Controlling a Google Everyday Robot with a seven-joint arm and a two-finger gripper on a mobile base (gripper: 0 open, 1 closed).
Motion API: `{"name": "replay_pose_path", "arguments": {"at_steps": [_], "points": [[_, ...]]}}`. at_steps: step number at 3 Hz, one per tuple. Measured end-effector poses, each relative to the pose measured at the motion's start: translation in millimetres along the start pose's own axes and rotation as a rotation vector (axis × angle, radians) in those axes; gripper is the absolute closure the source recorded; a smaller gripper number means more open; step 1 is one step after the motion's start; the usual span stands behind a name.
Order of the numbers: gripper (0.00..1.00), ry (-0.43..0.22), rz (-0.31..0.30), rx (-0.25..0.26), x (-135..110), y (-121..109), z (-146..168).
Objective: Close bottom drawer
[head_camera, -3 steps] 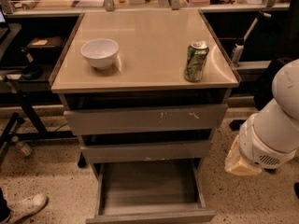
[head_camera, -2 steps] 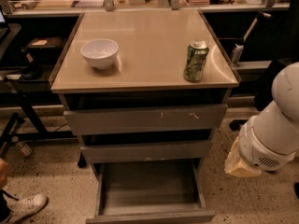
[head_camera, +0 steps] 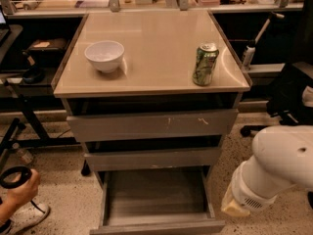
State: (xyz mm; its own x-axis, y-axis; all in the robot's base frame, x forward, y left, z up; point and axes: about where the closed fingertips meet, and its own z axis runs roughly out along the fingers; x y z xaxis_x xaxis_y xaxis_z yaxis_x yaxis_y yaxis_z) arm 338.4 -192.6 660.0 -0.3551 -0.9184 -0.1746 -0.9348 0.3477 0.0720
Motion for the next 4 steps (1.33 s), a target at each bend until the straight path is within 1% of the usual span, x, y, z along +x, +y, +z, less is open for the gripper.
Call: {"name": "replay_pose_path", "arguments": {"at_steps": [1,2,3,4], "points": [[1.00,0.033,0.042,-0.041,15.7,5.4,67.3],[1.00,0.070,0.090,-0.094,42.6,9.2,144.1],[1.00,0.069,0.091,-0.096,42.8,9.4,145.8],[1.00,0.070,0.103,-0.149,45.8,14.2,164.5]]}}
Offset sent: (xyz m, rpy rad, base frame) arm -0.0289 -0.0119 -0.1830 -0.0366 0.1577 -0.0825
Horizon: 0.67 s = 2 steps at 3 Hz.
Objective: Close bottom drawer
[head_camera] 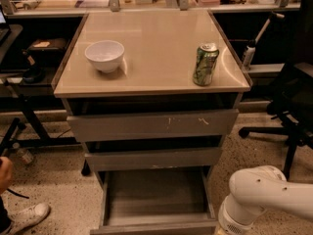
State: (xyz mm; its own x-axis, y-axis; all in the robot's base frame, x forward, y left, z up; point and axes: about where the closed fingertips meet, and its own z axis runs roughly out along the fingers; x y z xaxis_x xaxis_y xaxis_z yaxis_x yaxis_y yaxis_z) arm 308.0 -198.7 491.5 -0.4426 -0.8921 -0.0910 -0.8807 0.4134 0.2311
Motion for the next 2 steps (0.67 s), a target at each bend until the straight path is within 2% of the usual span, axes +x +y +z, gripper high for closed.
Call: {"name": "replay_pose_path", "arguments": {"at_steps": [2], "points": [[1.00,-0.061,0.090,-0.126,12.6,-5.7,111.6]]}}
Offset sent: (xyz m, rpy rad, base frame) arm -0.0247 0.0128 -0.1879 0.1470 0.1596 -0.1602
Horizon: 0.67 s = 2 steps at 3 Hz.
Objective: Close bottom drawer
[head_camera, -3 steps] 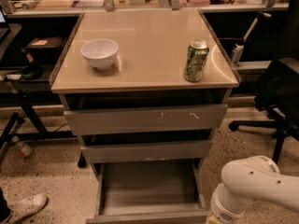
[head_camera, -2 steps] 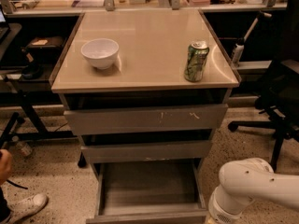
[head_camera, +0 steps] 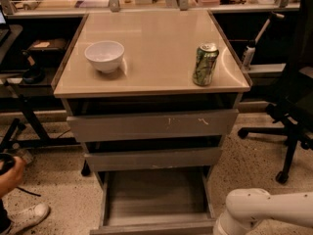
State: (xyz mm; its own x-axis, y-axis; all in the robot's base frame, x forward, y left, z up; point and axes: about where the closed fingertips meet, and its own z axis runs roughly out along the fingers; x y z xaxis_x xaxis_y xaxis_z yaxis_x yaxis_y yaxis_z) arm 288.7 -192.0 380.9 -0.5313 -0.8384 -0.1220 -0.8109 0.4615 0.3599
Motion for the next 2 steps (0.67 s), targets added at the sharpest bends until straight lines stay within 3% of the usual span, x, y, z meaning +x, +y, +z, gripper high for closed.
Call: {"name": "replay_pose_path", "arguments": {"at_steps": [1,2], "points": [[1.00,-0.023,0.065,-0.053,8.6,-6.9,52.8],[1.00,-0.023,0.065,-0.053,8.6,-6.9,52.9]]}}
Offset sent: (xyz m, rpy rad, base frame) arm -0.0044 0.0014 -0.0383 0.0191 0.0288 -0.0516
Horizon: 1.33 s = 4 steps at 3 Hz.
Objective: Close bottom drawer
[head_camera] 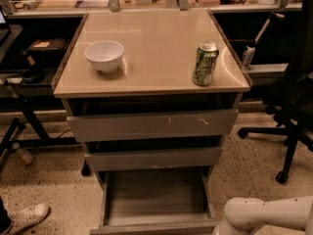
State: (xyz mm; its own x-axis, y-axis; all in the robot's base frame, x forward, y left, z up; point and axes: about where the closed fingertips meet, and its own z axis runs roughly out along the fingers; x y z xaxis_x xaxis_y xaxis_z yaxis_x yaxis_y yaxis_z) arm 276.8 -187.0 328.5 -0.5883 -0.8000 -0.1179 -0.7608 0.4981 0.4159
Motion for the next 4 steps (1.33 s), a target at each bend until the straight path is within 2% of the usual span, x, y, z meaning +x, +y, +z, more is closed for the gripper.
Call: {"name": "replay_pose_path", "arguments": {"at_steps": [1,2,3,4], "points": [[1.00,-0.026,-0.005,0.000,-1.7,-9.7,21.8],[1.00,-0.094,0.010,0.044,-13.4,-36.6,47.3],[1.00,-0.171,0.017,0.101,-47.7,-79.8,83.0],[1.00,-0.171,0.017,0.101,-47.7,-79.8,83.0]]}}
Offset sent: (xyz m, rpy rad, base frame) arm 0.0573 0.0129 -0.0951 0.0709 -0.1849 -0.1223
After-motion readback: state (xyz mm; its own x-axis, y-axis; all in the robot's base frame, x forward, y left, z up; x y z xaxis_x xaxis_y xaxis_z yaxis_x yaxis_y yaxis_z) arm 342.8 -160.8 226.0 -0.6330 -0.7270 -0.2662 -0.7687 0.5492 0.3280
